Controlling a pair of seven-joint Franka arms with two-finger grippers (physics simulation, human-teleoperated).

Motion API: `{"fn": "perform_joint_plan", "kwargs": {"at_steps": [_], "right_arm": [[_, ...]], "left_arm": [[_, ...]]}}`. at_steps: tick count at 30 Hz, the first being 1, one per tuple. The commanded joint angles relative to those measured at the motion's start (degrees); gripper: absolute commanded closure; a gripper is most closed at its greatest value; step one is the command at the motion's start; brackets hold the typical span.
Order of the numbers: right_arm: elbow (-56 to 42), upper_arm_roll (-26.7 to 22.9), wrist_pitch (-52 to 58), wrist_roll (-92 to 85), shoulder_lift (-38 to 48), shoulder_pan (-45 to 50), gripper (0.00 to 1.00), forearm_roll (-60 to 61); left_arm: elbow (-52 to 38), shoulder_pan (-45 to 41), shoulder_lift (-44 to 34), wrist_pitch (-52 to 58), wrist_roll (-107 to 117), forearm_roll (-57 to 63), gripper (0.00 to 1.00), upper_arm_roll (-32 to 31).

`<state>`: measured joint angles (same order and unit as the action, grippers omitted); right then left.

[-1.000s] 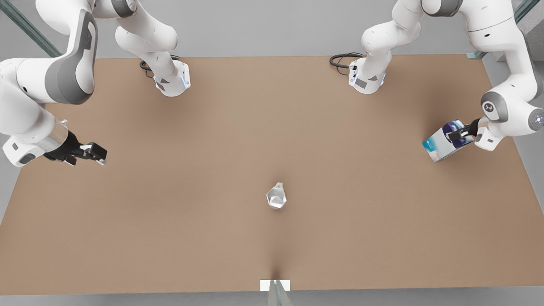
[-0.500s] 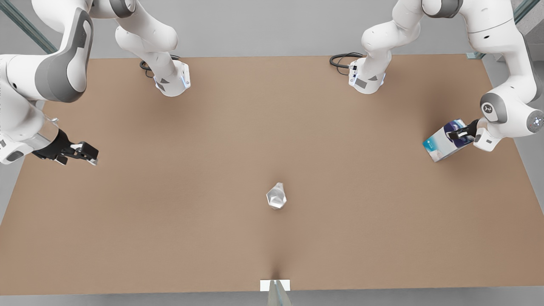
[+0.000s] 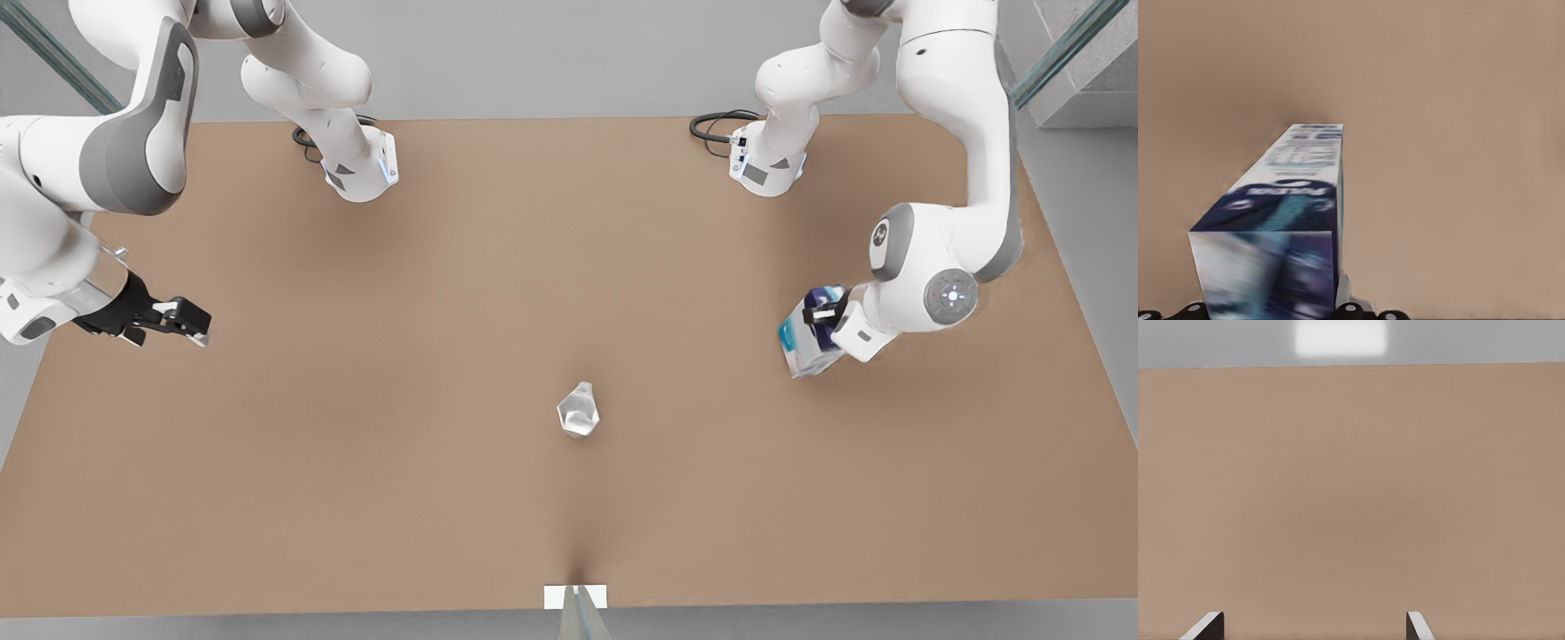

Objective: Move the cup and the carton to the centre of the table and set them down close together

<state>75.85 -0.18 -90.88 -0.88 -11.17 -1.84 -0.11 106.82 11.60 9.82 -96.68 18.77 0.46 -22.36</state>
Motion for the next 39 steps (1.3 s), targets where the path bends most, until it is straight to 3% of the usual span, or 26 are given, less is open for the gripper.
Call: {"fn": "perform_joint_plan", "kwargs": {"at_steps": [1, 7, 12, 20, 21, 22, 28, 31, 32, 34, 36, 37, 39], "right_arm": [[0.00, 0.00, 0.00, 0.00, 0.00, 0.00, 0.00, 0.02], [0.00, 0.00, -0.09, 0.00, 0.00, 0.09, 0.00, 0.02], [0.00, 0.00, -0.09, 0.00, 0.00, 0.09, 0.00, -0.06], [0.00, 0.00, -0.09, 0.00, 0.00, 0.09, 0.00, -0.06], [0.00, 0.00, -0.09, 0.00, 0.00, 0.09, 0.00, -0.06], [0.00, 0.00, -0.09, 0.00, 0.00, 0.09, 0.00, -0.06], [0.00, 0.00, -0.09, 0.00, 0.00, 0.09, 0.00, -0.06], [0.00, 0.00, -0.09, 0.00, -0.17, 0.17, 0.00, -0.06], [0.00, 0.00, -0.09, 0.00, -0.17, 0.17, 0.00, -0.06], [0.00, 0.00, -0.18, 0.00, -0.17, 0.17, 0.00, -0.06], [0.00, 0.00, -0.18, 0.00, -0.17, 0.09, 0.00, -0.06], [0.00, 0.00, -0.18, 0.00, -0.17, 0.17, 0.00, 0.02], [0.00, 0.00, -0.18, 0.09, -0.17, 0.09, 0.00, 0.02]], "left_arm": [[-1.08, -0.79, 0.11, 1.14, 1.61, -3.80, 0.31, -0.14], [-14.97, -23.47, 11.10, 0.88, 26.31, -11.01, 0.31, -0.14], [-20.60, -35.68, 16.90, -4.74, 41.43, -12.32, 0.31, -0.14], [-23.58, -36.74, 24.64, -11.25, 43.45, -9.95, 0.30, 0.04], [-23.58, -36.74, 24.72, -11.25, 43.45, -10.04, 0.28, 0.04], [-23.58, -36.74, 24.72, -11.25, 43.45, -9.95, 0.00, 0.04], [-24.02, -36.57, 24.55, -10.90, 43.10, -10.13, 0.00, 0.13], [-38.96, -36.30, 24.37, 7.55, 43.01, -10.48, 0.00, 0.65], [-43.18, -35.25, 23.14, 14.67, 36.26, -10.30, 0.00, 1.97], [-45.64, -24.97, 21.38, 21.45, 11.75, -9.43, 0.00, 7.32], [-45.64, -24.96, 20.51, 21.36, -11.11, -7.84, 0.00, 22.35], [-45.65, -24.96, 18.84, 21.27, -18.15, -2.67, 0.00, 25.53], [-40.03, -22.15, 9.36, 18.21, -19.65, 2.53, 0.00, 24.74]]}}
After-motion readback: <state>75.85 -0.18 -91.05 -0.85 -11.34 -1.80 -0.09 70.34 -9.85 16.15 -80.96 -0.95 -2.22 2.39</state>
